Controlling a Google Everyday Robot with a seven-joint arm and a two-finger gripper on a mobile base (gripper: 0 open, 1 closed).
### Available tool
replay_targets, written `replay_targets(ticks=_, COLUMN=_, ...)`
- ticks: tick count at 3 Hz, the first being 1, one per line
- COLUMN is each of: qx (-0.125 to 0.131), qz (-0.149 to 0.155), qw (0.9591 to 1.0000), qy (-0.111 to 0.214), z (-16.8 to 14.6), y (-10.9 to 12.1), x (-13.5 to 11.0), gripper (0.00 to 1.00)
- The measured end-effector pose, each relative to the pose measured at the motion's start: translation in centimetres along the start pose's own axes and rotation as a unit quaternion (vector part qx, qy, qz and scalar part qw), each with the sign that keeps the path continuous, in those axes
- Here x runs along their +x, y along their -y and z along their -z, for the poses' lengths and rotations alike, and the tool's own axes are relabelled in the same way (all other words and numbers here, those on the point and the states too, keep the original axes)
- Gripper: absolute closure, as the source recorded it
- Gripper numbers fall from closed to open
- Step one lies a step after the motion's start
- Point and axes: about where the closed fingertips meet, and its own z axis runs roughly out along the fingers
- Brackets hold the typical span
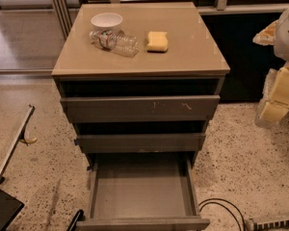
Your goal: Place water bottle into bottom drawer
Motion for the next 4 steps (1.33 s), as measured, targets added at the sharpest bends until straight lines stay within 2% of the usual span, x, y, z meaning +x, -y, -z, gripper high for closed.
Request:
replay_targets(ticks=1, qx=0.0, qz=0.0, qw=1.0, qy=0.0, z=0.0, y=0.0, x=0.0, gripper=0.0)
replay_targets(ticks=2, qx=0.009, qz=-0.018, qw=0.9994, qy=0.029, z=0.0, y=1.0, x=-0.7, gripper=0.0)
replay_targets(ticks=3, qx=0.031, qz=-0.047, qw=0.9936, qy=0.098, z=-0.6, y=4.5, x=-4.1, gripper=0.0)
replay_targets(ticks=4, qx=0.055, qz=-0.084, qw=0.9793, qy=0.176, z=-2.1, y=8.1, x=-9.0, gripper=0.0)
